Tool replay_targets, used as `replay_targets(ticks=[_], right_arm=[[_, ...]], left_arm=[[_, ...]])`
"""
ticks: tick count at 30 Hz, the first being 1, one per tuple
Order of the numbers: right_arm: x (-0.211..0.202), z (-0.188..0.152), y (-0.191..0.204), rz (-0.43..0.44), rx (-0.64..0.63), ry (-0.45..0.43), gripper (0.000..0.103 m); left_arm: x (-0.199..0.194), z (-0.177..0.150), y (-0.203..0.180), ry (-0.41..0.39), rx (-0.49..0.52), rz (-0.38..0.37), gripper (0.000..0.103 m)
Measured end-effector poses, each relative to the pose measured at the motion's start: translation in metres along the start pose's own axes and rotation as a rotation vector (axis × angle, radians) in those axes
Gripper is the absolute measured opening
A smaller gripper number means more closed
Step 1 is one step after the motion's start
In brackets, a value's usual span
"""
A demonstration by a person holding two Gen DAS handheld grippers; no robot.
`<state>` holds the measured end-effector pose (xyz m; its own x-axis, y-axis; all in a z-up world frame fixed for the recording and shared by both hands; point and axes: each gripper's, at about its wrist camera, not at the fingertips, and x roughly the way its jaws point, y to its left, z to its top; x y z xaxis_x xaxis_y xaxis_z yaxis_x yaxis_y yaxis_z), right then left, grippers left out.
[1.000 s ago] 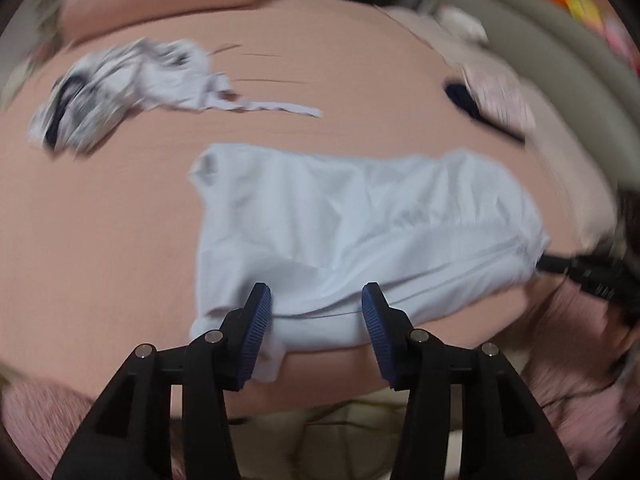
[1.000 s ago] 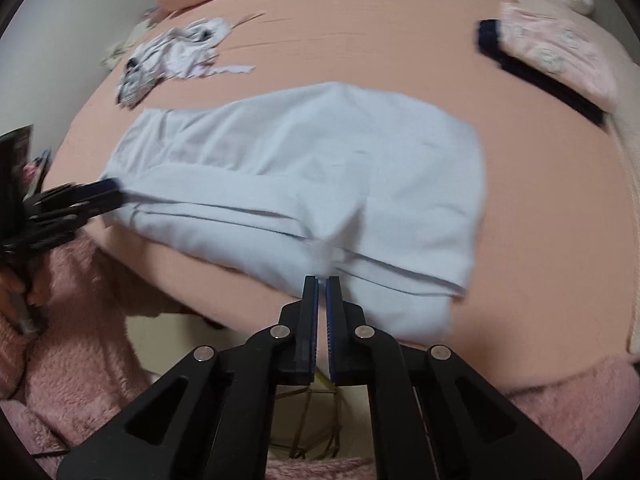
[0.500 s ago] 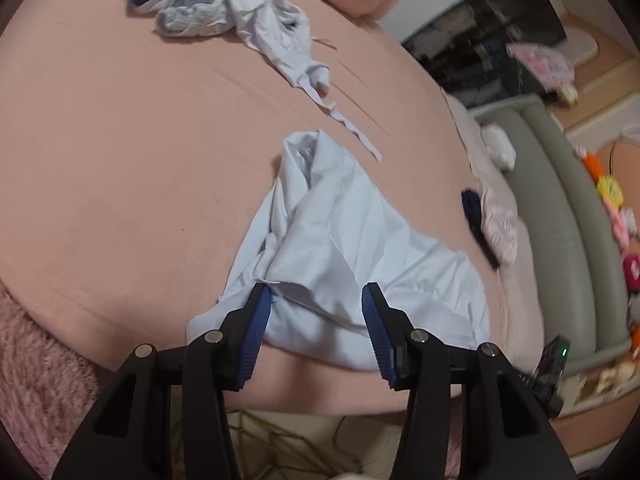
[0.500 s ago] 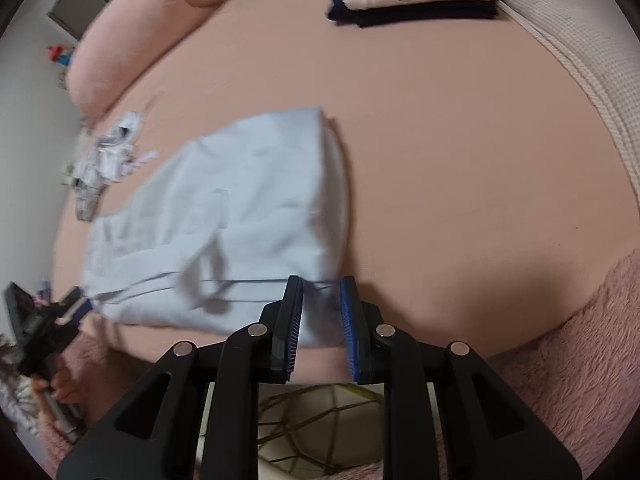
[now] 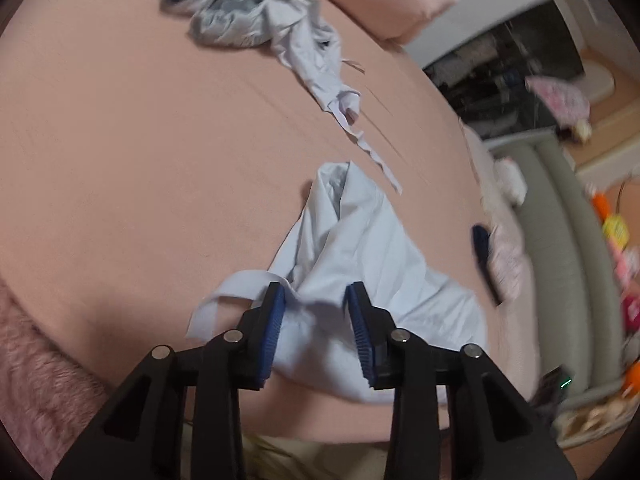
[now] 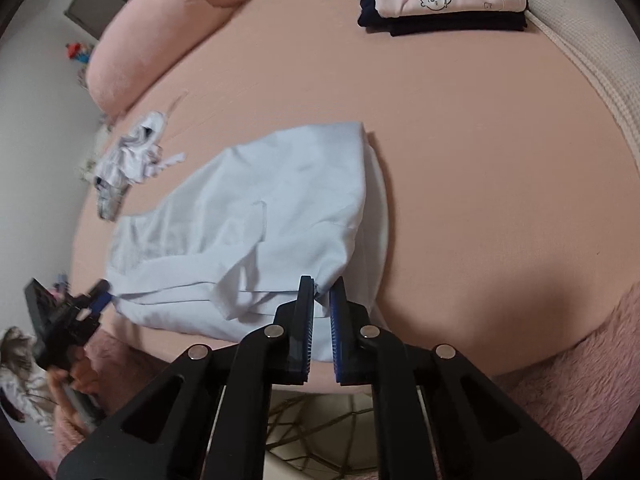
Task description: Fold clothes
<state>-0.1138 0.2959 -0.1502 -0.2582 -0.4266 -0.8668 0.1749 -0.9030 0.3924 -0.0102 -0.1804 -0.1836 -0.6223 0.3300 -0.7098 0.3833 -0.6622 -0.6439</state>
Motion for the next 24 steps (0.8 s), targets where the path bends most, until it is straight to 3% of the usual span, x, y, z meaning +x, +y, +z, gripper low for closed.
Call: replay_targets(ticks=[1,2,4,6,7,8,9,12,17,20,24], right_arm=[[0.003,0.001,-0.001,-0.013,0.012,0.007,0.011],[0.004,0.003,-0.003,-0.014,0.032,0.010,0.022],[0.004,0.006,-0.009,0.002,0.077,0.007,0.032],[0.002,0.008,-0.011,0.034,0.100,-0.011,0.033],[0.002,0.009,-0.009,0.048,0.100,-0.016,0.030],[0.002,0.010,-0.008,0.062,0.100,-0.022,0.015],[0.003,0.010,-0.003,0.063,0.091,-0.021,0.005],[0.000,0.005,0.015,0.037,0.043,-0.050,0.003],[-0.019,-0.002,0.030,0.001,-0.037,-0.089,0.003],[-0.021,-0.010,0.022,-0.029,0.000,-0.104,0.003],[-0.025,-0.016,0.014,0.041,0.092,-0.119,0.003]], left_arm=[[0.002,0.002,0.000,-0.011,-0.006,0.005,0.047],[0.004,0.004,-0.001,-0.024,-0.005,0.014,0.048],[0.007,0.006,-0.006,-0.038,0.023,0.025,0.048],[0.010,0.008,-0.014,-0.042,0.064,0.011,0.043],[0.011,0.008,-0.018,-0.036,0.087,-0.001,0.036],[0.009,0.007,-0.023,-0.035,0.114,-0.010,0.014],[0.006,0.007,-0.029,-0.041,0.144,-0.015,0.009],[-0.004,0.005,-0.046,-0.060,0.225,-0.030,0.008],[-0.016,0.001,-0.046,-0.068,0.213,-0.036,0.008],[-0.015,-0.002,-0.043,-0.049,0.216,-0.022,0.008],[-0.016,-0.002,-0.037,-0.037,0.210,-0.003,0.008]])
